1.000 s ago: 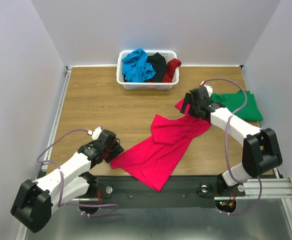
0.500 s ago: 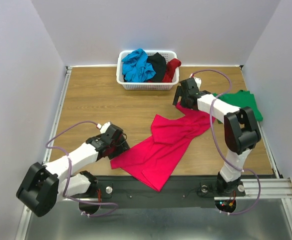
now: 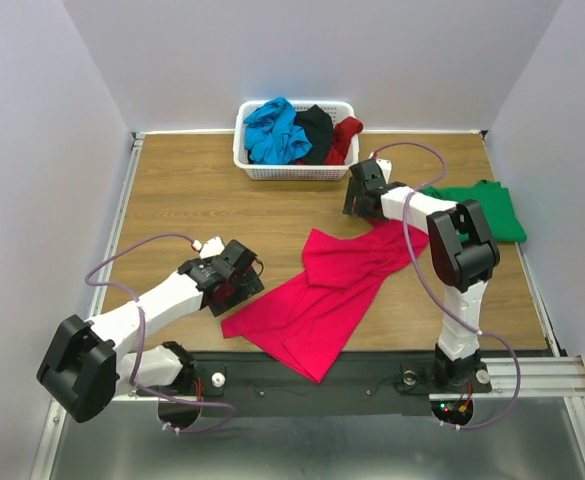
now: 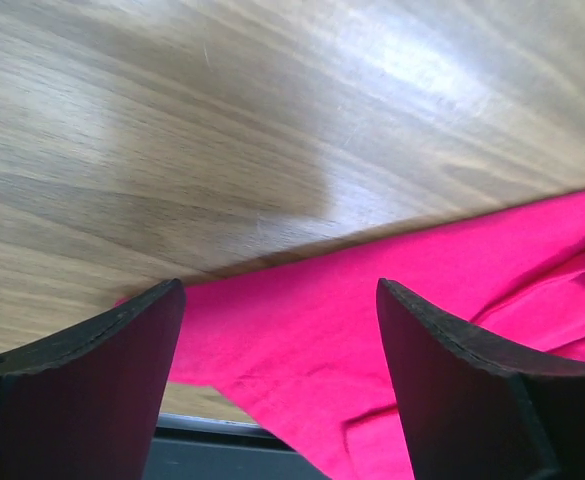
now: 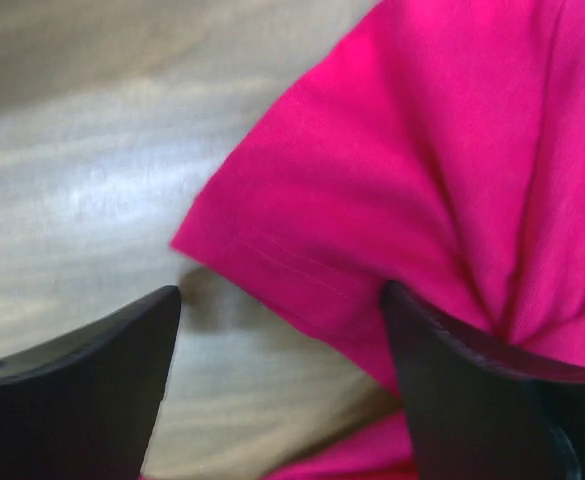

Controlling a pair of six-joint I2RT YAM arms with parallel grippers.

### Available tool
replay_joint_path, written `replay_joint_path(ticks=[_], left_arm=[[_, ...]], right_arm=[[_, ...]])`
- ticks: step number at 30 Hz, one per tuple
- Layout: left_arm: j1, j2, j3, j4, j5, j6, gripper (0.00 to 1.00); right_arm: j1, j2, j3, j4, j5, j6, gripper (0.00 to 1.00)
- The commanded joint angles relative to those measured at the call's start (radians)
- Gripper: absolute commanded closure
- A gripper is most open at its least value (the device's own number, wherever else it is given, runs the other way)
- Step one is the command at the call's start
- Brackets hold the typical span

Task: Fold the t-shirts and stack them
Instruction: Flatten the tshirt out

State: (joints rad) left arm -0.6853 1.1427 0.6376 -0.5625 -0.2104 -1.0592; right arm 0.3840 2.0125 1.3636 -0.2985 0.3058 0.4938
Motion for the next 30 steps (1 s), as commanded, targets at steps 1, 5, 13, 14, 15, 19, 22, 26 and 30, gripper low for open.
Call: replay_joint_path(ticks=[1,5,13,14,15,19,22,26,30], left_arm=[[-0.003,-0.060,0.027,-0.085,-0.061,-0.097,0.06],[-0.003,-0.100,-0.010,-0.076,-0.041,-0.142,0.03],[-0.003,-0.175,-0.073,-0.062,0.009,-0.185,0.03],[-0.003,-0.179,-0.078,-0.066,0.011,-0.183,0.03],[-0.003,-0.182,-0.079,-0.068,0.011,-0.185,0.02],[-0.003,-0.182,-0.084,-0.057,0.052,-0.171,0.02],[-0.006,-0.185,-0.118,-0.011,0.098,-0.162,0.02],[-0.007,-0.173,-0.142,0.029,0.115,-0.148,0.02],[-0.025,-0.144,-0.165,0.024,0.141,-0.165,0.03]], right_arm=[[0.003,0.095,0.022,0.022,0.041,0.040,0.24],[-0.020,0.123,0.048,0.022,0.142,0.094,0.56],[-0.195,0.166,0.136,0.019,0.099,0.160,0.79],[-0.212,0.173,0.143,0.019,0.092,0.166,0.81],[-0.229,0.173,0.150,0.018,0.084,0.169,0.82],[-0.322,0.164,0.172,0.015,0.061,0.190,0.86],[-0.335,0.158,0.193,0.015,0.027,0.160,0.90],[-0.335,0.157,0.229,0.015,-0.062,0.123,0.95],[-0.335,0.149,0.258,0.016,-0.094,0.097,0.97]])
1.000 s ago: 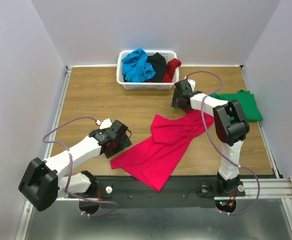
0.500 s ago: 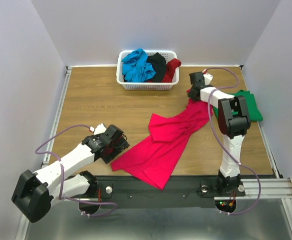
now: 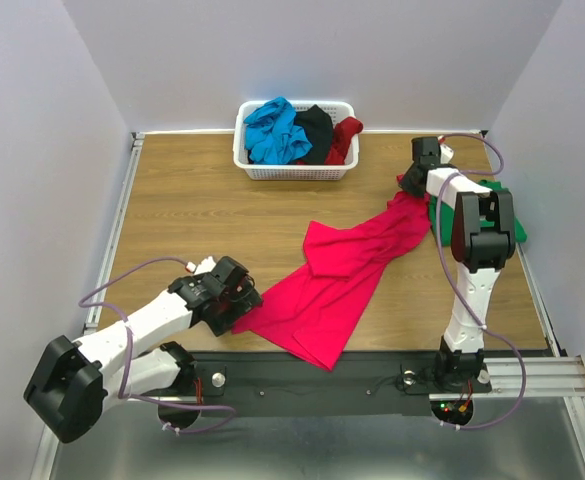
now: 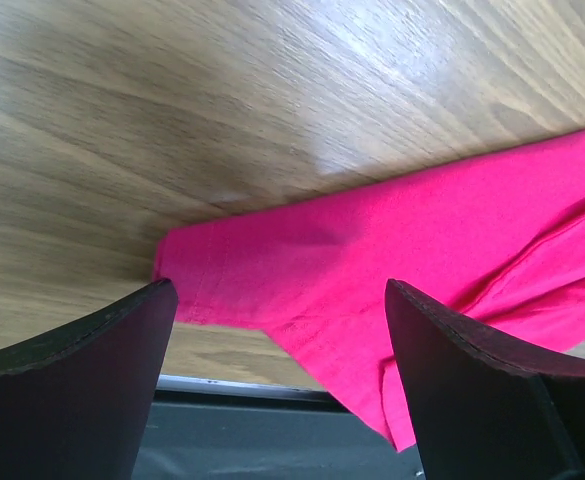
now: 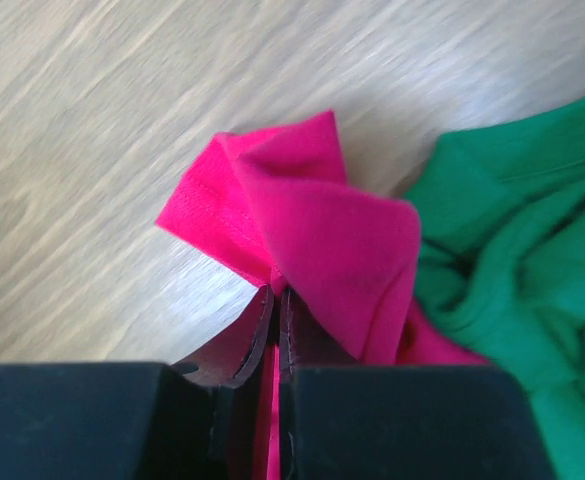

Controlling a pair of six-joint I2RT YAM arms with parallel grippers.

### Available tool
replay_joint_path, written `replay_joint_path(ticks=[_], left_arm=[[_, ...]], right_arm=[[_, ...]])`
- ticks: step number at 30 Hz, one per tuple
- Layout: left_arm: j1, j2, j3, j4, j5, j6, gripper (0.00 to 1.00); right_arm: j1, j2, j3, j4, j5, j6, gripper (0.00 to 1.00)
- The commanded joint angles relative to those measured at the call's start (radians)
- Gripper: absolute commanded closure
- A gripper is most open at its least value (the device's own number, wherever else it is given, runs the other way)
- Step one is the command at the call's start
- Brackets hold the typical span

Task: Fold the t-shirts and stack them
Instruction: Flatten the tshirt out

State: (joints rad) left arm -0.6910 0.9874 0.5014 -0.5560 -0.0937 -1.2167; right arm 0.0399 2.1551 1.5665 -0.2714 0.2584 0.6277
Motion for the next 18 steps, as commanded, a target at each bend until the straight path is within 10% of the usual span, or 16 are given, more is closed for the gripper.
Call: replay_joint_path(ticks=[1,8,14,15,18], left_arm=[[-0.024,0.014,-0.035,0.019,0.029,-0.018,0.03],[-0.022,0.034,-0.035,0.007,-0.014,-0.037,0.07],[-0.024,0.106,-0.047,0.080,0.009,-0.026,0.68],[-0.024,0.111,-0.040,0.080,0.003,-0.026,0.94],[-0.024,0.105,-0.009,0.062,-0.017,-0.026,1.00]], right_arm=[[0.011,-0.001,0.058,-0.011,-0.044,-0.040,0.97],[0.011,-0.029,0.047,-0.012,-0.045,-0.049,0.98],[0.009,-0.041,0.035,-0.012,-0.024,-0.062,0.98],[0.009,-0.044,0.030,-0.011,-0.022,-0.066,0.98],[0.006,-0.066,0.020,-0.012,-0.013,-0.074,0.98]])
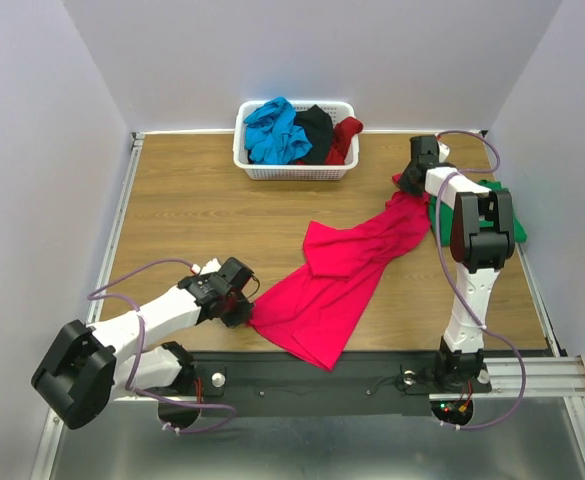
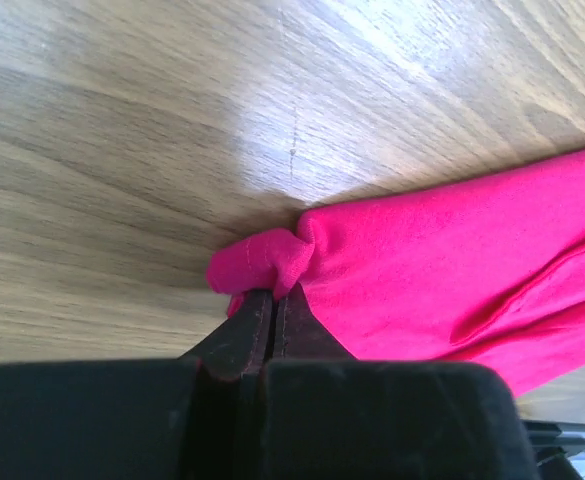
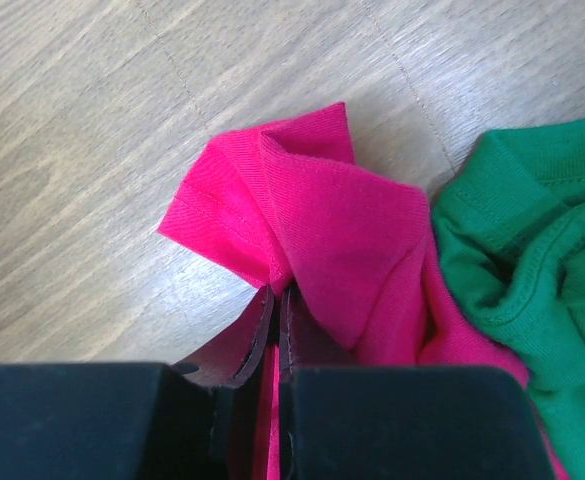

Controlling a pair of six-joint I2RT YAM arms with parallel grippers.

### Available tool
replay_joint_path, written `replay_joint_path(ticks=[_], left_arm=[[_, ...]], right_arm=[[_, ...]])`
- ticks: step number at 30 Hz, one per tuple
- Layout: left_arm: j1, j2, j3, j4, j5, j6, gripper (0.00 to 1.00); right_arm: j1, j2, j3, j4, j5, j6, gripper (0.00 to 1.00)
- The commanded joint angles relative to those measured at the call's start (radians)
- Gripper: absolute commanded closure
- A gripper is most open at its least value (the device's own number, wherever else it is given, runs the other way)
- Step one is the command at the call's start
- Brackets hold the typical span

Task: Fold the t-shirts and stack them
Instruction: Flatten the tshirt out

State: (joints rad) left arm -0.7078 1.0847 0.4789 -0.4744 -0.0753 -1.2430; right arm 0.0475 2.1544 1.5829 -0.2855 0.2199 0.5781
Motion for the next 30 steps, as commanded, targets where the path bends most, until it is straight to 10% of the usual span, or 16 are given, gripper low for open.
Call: replay_joint_path(ticks=[1,24,30], left_arm=[[-0.007,-0.006,0.024,-0.027,-0.041,0.002,1.00],[0.047,-0.226,0.995,-0.397,-0.560,0.304,1.00],[0.047,-0.399,1.021,-0.464,-0.759,0.272,1.00]], right_arm=[[-0.001,-0.071,0.002,0.002,0.029,-0.027,0.98],[-0.034,-0.965,-0.038,-0.058,0.286,-0.121,1.00],[-0.034,-1.099,-0.029,-0.080,0.463,-0.159,1.00]])
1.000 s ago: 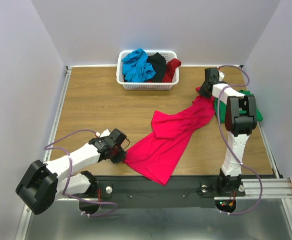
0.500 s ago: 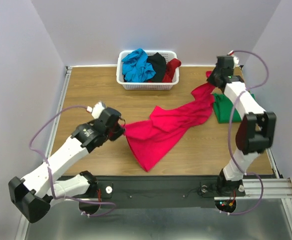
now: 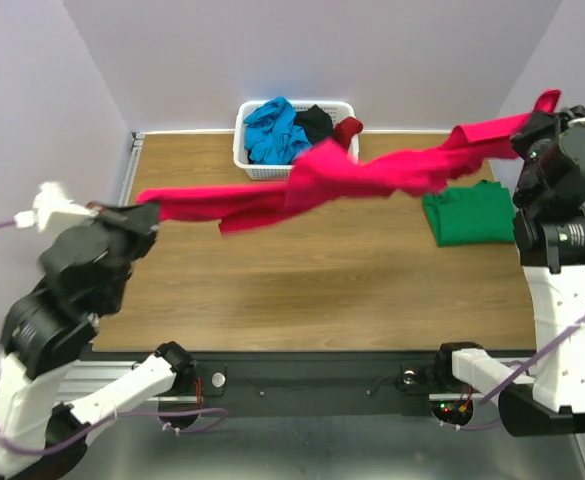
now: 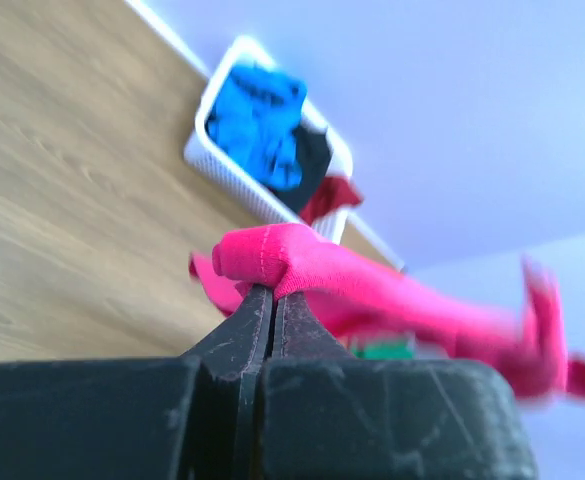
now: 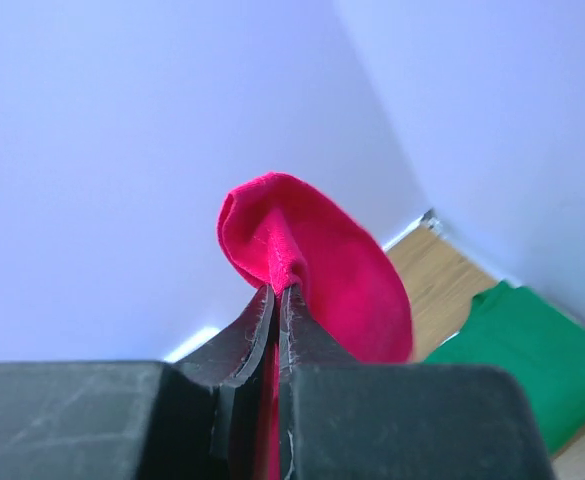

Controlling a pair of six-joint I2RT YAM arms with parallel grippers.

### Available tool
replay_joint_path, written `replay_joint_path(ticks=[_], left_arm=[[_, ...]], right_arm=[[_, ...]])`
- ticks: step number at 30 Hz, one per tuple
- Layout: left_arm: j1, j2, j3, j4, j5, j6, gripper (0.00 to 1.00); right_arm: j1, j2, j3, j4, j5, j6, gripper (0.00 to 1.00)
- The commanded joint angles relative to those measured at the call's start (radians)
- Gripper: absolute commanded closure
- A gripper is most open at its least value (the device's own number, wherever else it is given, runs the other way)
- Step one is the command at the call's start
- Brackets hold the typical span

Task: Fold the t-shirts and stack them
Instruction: Flatten the tshirt out

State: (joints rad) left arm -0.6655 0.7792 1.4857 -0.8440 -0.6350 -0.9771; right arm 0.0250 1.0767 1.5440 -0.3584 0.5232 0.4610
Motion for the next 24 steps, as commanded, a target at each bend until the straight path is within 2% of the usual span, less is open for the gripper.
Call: replay_joint_path(ticks=[1,5,10,17,24], left_arm=[[0.004,-0.093,0.005,-0.108,-0.216,-0.006,1.00],[0.004,-0.144,-0.031,-0.132,-0.246,-0.052,1.00],[0.004,-0.106,-0.021,-0.122,-0.230,-0.040,1.00],[0.003,-0.038,0.047,-0.040,-0.207,0.050,1.00],[0.003,-0.080,0.139,0.013,-0.154,0.123,1.00]], right_arm=[[-0.013,-0.029,0.005,-0.007,0.159,-0.044,1.00],[-0.011,-0.028,-0.005,-0.017,0.132,-0.035,1.00],[-0.011,-0.020,0.011,-0.027,0.061,-0.010,1.00],[-0.011,-0.050,0.050,-0.048,-0.024,-0.018,1.00],[-0.011,-0.115,0.157,-0.126,-0.057,-0.021,1.00]])
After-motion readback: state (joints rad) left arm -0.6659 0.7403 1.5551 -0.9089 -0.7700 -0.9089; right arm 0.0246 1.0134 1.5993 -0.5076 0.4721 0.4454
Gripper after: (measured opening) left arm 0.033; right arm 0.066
